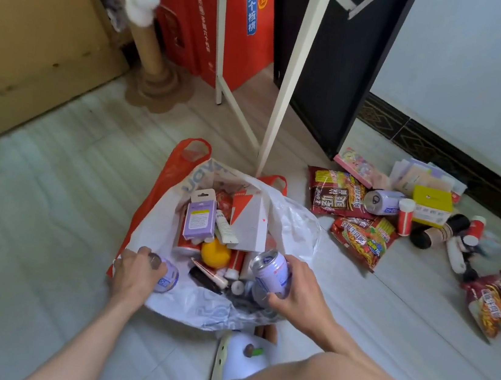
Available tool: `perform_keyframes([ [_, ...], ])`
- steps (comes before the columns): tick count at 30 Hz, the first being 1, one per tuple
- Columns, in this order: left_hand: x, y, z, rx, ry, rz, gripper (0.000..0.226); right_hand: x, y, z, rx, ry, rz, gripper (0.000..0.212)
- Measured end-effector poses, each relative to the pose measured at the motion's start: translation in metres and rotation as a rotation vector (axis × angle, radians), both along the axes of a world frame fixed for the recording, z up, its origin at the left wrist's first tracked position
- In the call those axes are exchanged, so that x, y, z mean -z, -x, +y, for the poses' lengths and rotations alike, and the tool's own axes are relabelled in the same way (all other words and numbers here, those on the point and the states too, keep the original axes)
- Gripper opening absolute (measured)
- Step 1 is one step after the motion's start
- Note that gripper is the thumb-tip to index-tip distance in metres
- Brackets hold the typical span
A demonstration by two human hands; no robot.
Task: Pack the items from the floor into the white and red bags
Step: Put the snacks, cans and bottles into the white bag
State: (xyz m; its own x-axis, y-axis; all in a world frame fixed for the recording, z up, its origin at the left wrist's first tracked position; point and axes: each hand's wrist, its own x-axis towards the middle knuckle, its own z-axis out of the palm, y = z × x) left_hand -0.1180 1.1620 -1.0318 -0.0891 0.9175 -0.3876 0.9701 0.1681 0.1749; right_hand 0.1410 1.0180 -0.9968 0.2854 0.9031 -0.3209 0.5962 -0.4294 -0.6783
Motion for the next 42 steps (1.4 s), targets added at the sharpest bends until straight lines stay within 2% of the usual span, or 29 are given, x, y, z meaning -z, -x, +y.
perform_keyframes([
  [2, 0.000, -0.003, 0.001, 0.054, -0.018, 0.013, 0.039, 0.002, -0.001, -0.001, -0.017, 0.003, -0.008, 0.064],
  [6, -0.002, -0.017, 0.002, 0.115, -0.094, -0.079, 0.033, 0.002, -0.002, 0.006, -0.006, -0.008, 0.010, 0.068],
  [11, 0.007, -0.025, 0.000, 0.164, -0.031, -0.017, 0.037, 0.004, 0.001, 0.019, 0.004, -0.041, 0.031, 0.069],
  [15, 0.016, -0.003, -0.005, 0.215, -0.050, -0.190, 0.035, 0.007, 0.011, 0.030, -0.095, -0.024, 0.024, 0.071],
  [20, 0.022, 0.013, -0.020, 0.102, -0.091, -0.328, 0.049, 0.022, 0.047, 0.055, -0.286, -0.009, 0.034, 0.074],
  [22, 0.025, 0.012, -0.018, 0.070, -0.126, -0.315, 0.048, 0.035, 0.063, 0.065, -0.349, 0.024, -0.003, 0.072],
  [26, 0.028, 0.000, -0.009, 0.056, -0.127, -0.266, 0.047, 0.056, 0.086, 0.080, -0.325, 0.138, -0.015, 0.066],
  [30, 0.033, -0.007, 0.001, 0.082, -0.101, -0.279, 0.040, 0.072, 0.096, 0.082, -0.363, 0.137, -0.101, 0.065],
  [33, 0.030, -0.007, -0.002, 0.165, -0.114, -0.300, 0.031, 0.080, 0.099, 0.071, -0.416, 0.163, -0.160, 0.062],
  [39, 0.022, -0.002, -0.016, 0.330, -0.080, -0.208, 0.045, 0.071, 0.095, 0.058, -0.402, 0.059, -0.078, 0.053],
  [42, 0.003, -0.014, -0.020, 0.469, -0.136, -0.180, 0.048, 0.048, 0.078, 0.048, -0.335, -0.029, -0.076, 0.051],
])
